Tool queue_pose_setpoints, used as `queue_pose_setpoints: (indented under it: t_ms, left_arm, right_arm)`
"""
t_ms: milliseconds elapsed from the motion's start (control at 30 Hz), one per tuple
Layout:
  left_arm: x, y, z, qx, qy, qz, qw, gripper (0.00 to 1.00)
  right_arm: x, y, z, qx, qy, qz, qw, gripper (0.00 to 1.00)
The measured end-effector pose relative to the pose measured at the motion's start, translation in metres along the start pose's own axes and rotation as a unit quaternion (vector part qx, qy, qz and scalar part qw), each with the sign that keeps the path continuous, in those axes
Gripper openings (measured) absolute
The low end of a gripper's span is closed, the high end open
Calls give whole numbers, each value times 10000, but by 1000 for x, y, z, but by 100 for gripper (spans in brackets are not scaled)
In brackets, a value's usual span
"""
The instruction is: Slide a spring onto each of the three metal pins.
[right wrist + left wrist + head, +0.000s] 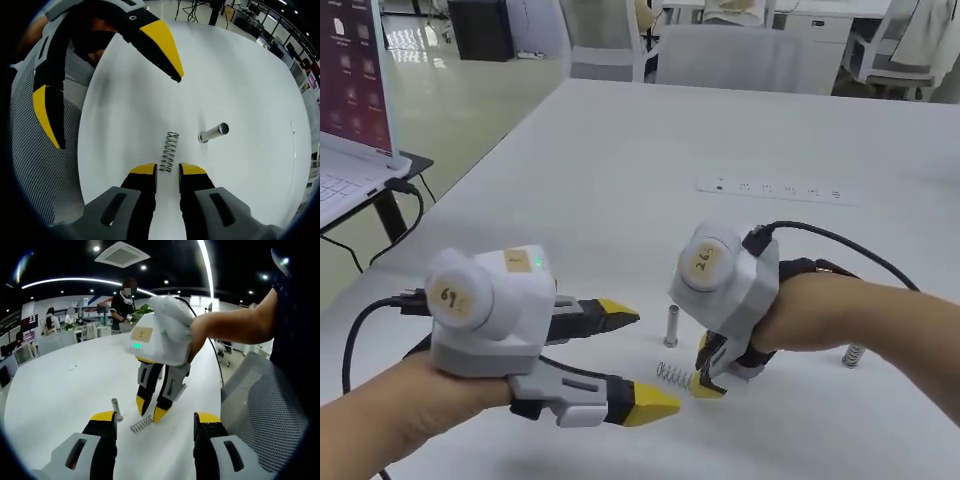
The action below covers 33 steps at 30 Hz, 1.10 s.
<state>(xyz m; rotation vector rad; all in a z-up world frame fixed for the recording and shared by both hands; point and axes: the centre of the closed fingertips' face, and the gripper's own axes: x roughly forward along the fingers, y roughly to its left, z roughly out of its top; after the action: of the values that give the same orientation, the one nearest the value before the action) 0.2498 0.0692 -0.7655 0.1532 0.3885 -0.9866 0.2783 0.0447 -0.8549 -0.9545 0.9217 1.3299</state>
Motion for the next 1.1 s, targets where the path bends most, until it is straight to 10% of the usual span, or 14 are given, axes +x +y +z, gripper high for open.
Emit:
queue_pose_setpoints:
  t_ms: [1100]
  left_arm:
    - [1, -2, -3, -6, 84, -15, 10000, 55]
  right_arm:
    - [4, 4, -4, 132, 48, 18, 9999, 8]
